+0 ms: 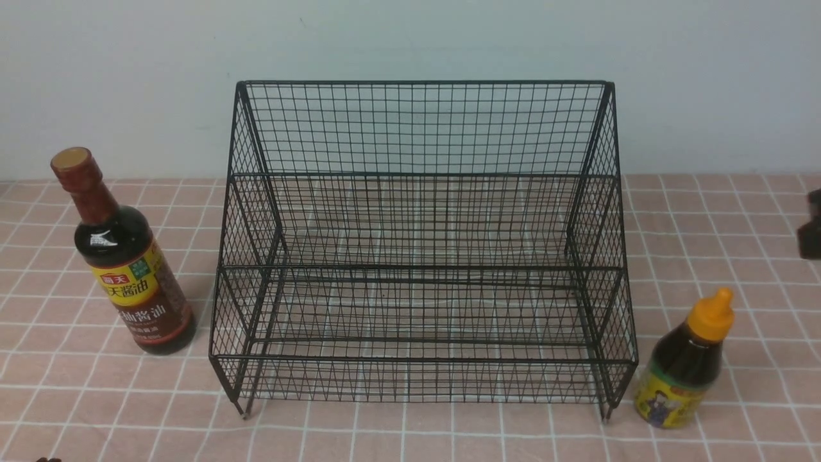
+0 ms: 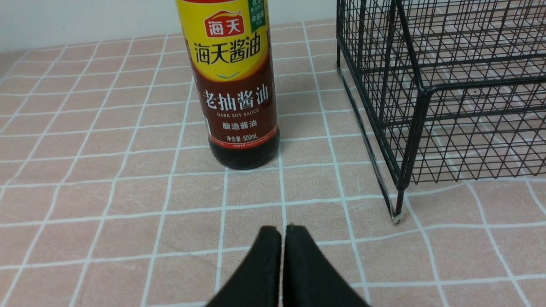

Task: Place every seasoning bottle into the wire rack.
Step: Use the right arm to grab the condiment bottle closest to it

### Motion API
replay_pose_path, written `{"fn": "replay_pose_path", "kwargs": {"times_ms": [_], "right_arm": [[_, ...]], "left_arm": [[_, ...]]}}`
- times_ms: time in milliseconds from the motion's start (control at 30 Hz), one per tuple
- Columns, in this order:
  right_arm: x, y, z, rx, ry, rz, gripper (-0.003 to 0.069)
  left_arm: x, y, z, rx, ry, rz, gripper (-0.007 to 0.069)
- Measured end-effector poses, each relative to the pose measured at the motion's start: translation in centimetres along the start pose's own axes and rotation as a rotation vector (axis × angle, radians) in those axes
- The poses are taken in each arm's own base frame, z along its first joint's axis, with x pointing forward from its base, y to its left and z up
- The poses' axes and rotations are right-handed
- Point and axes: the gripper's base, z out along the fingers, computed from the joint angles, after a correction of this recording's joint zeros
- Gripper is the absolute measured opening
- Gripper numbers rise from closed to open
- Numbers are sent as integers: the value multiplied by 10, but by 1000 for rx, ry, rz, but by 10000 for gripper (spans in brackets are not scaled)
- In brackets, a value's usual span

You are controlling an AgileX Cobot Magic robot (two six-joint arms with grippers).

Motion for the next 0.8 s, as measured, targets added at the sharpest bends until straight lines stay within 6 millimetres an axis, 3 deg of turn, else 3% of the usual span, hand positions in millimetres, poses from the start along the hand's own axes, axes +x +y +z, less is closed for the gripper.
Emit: {"fn": "replay_pose_path", "kwargs": {"times_ms": [267, 433, 600, 800], "right_arm": [[-6, 19, 49, 96, 131, -84, 138], [-7, 30, 67, 98, 157, -130, 337], [-9, 25, 84, 162, 197, -120, 519], [-4, 22, 110, 197, 317, -111, 565]], "left_arm": [[0, 0, 0, 0, 0, 0, -7], [0, 0, 0, 0, 0, 0, -7], [0, 0, 0, 0, 0, 0, -7], [0, 0, 0, 0, 0, 0, -7]]}}
